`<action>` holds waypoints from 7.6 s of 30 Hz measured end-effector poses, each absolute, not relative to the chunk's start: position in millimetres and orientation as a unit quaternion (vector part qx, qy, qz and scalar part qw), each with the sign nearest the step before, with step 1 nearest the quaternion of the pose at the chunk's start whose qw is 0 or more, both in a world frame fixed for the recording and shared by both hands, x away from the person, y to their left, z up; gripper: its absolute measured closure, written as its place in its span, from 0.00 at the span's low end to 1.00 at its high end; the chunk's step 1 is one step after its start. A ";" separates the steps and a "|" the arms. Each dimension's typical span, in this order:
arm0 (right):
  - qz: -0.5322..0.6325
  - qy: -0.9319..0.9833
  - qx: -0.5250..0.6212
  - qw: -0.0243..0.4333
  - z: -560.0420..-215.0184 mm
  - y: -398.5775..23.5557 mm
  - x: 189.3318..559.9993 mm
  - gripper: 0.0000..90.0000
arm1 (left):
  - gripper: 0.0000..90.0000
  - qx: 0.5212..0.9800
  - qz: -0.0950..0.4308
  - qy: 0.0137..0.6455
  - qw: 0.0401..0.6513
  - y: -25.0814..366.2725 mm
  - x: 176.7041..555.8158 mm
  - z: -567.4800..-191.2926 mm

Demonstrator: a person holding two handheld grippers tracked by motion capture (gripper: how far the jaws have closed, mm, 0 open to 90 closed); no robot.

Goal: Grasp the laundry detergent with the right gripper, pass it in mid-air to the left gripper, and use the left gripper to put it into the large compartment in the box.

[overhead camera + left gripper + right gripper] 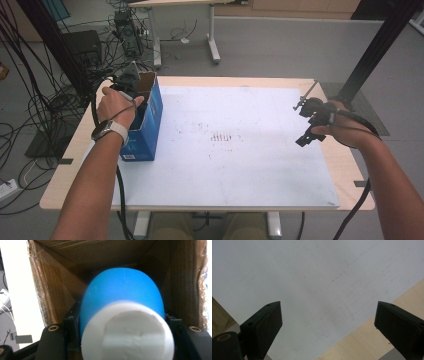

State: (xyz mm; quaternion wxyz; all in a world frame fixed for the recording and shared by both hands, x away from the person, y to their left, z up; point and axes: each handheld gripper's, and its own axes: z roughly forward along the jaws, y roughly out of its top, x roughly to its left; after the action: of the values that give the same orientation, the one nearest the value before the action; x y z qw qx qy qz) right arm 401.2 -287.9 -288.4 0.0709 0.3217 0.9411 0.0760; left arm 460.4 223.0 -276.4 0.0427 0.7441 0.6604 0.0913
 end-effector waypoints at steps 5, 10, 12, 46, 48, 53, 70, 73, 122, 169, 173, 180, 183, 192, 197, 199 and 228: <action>0.077 0.941 0.320 0.072 -287.9 -287.2 401.2 0.09 | 0.41 0.744 0.092 0.660 0.044 223.2 460.0 -276.5; 0.077 0.941 0.321 0.072 -287.2 -287.3 401.2 0.09 | 0.41 0.744 0.092 0.660 0.043 223.2 459.8 -276.4; 0.077 0.941 0.321 0.072 -287.2 -287.8 401.3 0.09 | 0.41 0.744 0.092 0.660 0.044 223.3 459.7 -276.4; 0.078 0.940 0.322 0.074 -286.7 -290.9 398.7 0.09 | 0.41 0.743 0.096 0.660 0.045 222.9 458.5 -276.5; 0.077 0.940 0.324 0.073 -286.8 -290.9 398.5 0.09 | 0.41 0.744 0.096 0.660 0.046 222.9 458.5 -276.5; 0.078 0.940 0.323 0.073 -287.2 -291.4 398.6 0.09 | 0.41 0.743 0.095 0.661 0.046 223.5 458.4 -276.3; 0.078 0.940 0.325 0.073 -287.3 -292.1 397.7 0.09 | 0.41 0.744 0.095 0.659 0.048 224.7 458.5 -276.0; 0.078 0.939 0.325 0.073 -286.7 -291.9 397.7 0.09 | 0.41 0.744 0.095 0.659 0.048 224.9 458.5 -276.0; 0.073 0.941 0.322 0.077 -280.7 -287.9 390.1 0.08 | 0.08 0.790 0.087 0.596 0.111 236.8 448.3 -214.7; 0.099 0.940 0.316 0.079 -276.8 -269.9 381.0 0.08 | 0.07 0.957 0.020 0.233 0.170 104.3 393.0 -186.7; 0.110 0.939 0.314 0.083 -273.4 -268.8 379.9 0.08 | 0.08 0.963 0.012 0.208 0.173 92.1 390.6 -198.2; 0.115 0.939 0.313 0.082 -272.2 -267.2 378.6 0.08 | 0.08 0.969 0.001 0.183 0.168 76.4 388.8 -222.8; 0.116 0.940 0.311 0.083 -271.9 -266.8 377.9 0.08 | 0.08 0.970 -0.001 0.179 0.162 72.3 388.8 -232.0; 0.118 0.937 0.317 0.082 -275.9 -268.4 376.5 0.08 | 0.08 0.976 0.006 0.162 0.148 58.6 387.0 -252.0; 0.118 0.936 0.320 0.083 -277.4 -270.6 375.2 0.08 | 0.08 0.977 0.002 0.157 0.146 54.5 386.3 -255.5; 0.119 0.935 0.322 0.083 -277.4 -271.7 374.3 0.08 | 0.08 0.977 0.005 0.156 0.144 53.5 385.8 -257.1; 0.116 0.936 0.322 0.084 -279.7 -273.3 372.9 0.08 | 0.08 0.974 0.008 0.173 0.148 57.4 385.6 -260.4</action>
State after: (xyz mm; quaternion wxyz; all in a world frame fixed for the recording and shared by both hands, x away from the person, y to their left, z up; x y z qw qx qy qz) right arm 372.9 -273.3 -279.7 0.0839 0.3220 0.9358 0.1163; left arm 385.6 57.4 -260.4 0.1479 0.9737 0.1729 0.0077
